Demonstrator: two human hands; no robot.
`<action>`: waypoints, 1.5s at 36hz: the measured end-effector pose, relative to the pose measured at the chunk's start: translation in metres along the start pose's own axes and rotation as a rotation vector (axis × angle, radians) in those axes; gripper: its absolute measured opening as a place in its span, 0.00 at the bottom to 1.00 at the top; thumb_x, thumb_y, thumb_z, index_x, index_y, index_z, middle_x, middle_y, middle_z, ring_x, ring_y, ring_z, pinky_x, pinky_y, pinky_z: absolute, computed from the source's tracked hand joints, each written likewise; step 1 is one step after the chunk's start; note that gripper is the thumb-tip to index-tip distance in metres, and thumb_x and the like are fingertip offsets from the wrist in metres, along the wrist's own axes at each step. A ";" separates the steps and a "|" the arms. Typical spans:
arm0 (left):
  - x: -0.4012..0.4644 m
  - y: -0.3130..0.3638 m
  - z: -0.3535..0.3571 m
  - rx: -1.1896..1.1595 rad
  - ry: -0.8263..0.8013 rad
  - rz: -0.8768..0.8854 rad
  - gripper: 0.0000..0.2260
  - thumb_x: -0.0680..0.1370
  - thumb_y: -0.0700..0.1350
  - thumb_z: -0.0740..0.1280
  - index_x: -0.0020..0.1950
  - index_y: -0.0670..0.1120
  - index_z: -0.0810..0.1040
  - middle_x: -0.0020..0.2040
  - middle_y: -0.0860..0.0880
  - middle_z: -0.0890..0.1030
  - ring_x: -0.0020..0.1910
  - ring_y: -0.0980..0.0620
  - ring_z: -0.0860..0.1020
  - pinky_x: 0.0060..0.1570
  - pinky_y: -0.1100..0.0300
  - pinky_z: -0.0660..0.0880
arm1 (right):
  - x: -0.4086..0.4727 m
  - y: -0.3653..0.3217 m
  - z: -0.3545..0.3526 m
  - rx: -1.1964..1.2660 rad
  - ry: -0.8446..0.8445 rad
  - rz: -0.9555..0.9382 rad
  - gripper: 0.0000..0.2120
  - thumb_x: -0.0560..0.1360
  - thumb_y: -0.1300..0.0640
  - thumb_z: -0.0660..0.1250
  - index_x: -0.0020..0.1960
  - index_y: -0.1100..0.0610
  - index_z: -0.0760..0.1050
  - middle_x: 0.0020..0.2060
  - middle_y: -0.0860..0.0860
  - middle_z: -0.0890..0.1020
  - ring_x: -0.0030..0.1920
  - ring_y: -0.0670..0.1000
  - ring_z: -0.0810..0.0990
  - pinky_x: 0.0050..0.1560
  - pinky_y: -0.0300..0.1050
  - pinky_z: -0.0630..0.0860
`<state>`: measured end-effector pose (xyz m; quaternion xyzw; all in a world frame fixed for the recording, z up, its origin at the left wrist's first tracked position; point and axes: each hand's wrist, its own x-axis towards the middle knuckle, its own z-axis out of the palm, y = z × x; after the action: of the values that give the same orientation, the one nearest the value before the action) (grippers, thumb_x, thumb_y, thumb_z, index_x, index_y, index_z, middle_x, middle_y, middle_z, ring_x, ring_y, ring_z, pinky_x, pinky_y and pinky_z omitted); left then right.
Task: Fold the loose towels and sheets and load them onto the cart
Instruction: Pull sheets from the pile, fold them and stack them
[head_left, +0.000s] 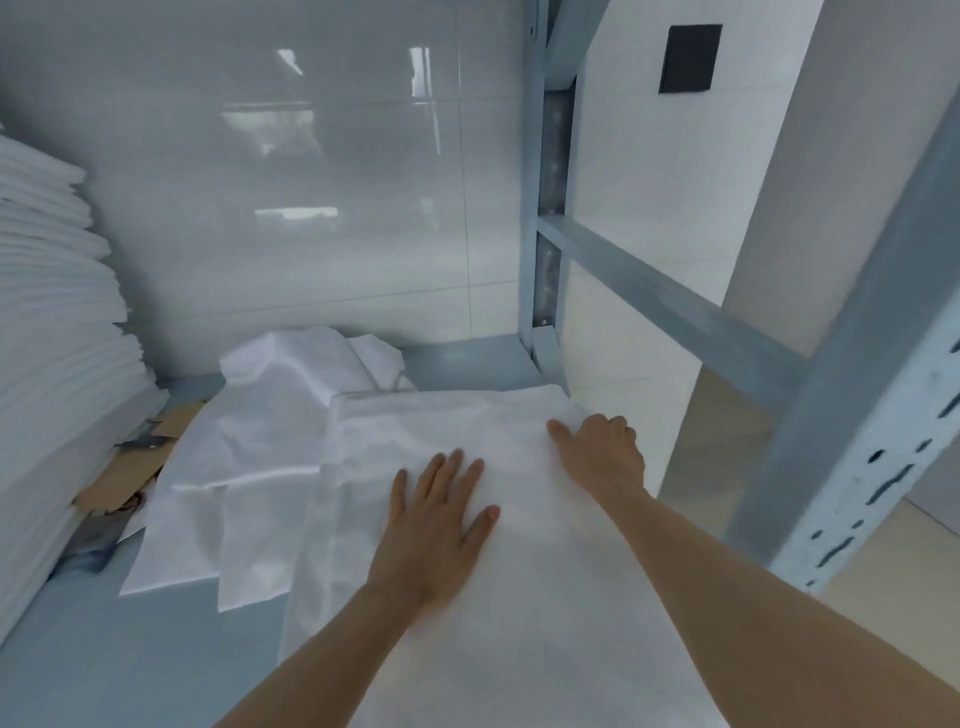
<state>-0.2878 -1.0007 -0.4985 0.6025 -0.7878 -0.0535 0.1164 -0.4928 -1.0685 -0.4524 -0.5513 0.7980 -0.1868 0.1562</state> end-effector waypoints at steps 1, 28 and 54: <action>0.004 -0.001 0.000 0.003 0.004 0.004 0.32 0.78 0.66 0.37 0.81 0.58 0.46 0.82 0.56 0.44 0.80 0.58 0.40 0.77 0.49 0.35 | 0.003 -0.001 0.003 -0.012 0.005 0.001 0.29 0.81 0.39 0.56 0.66 0.63 0.70 0.63 0.59 0.72 0.65 0.59 0.70 0.59 0.52 0.70; 0.035 0.012 0.001 0.017 0.070 -0.037 0.27 0.83 0.60 0.44 0.81 0.53 0.52 0.82 0.51 0.49 0.80 0.53 0.46 0.78 0.45 0.39 | 0.003 0.016 0.001 -0.306 0.176 -0.261 0.29 0.84 0.48 0.51 0.79 0.62 0.51 0.75 0.59 0.61 0.74 0.59 0.60 0.71 0.56 0.61; -0.113 -0.039 -0.043 -0.115 -0.037 -0.293 0.30 0.85 0.56 0.50 0.81 0.45 0.43 0.81 0.48 0.54 0.79 0.49 0.54 0.78 0.56 0.47 | -0.086 0.033 -0.024 -0.466 -0.181 -0.656 0.31 0.83 0.41 0.47 0.81 0.54 0.48 0.81 0.53 0.47 0.80 0.53 0.50 0.79 0.51 0.45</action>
<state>-0.2124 -0.8998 -0.4793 0.7023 -0.6891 -0.1259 0.1268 -0.5015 -0.9740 -0.4435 -0.8113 0.5838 0.0084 0.0287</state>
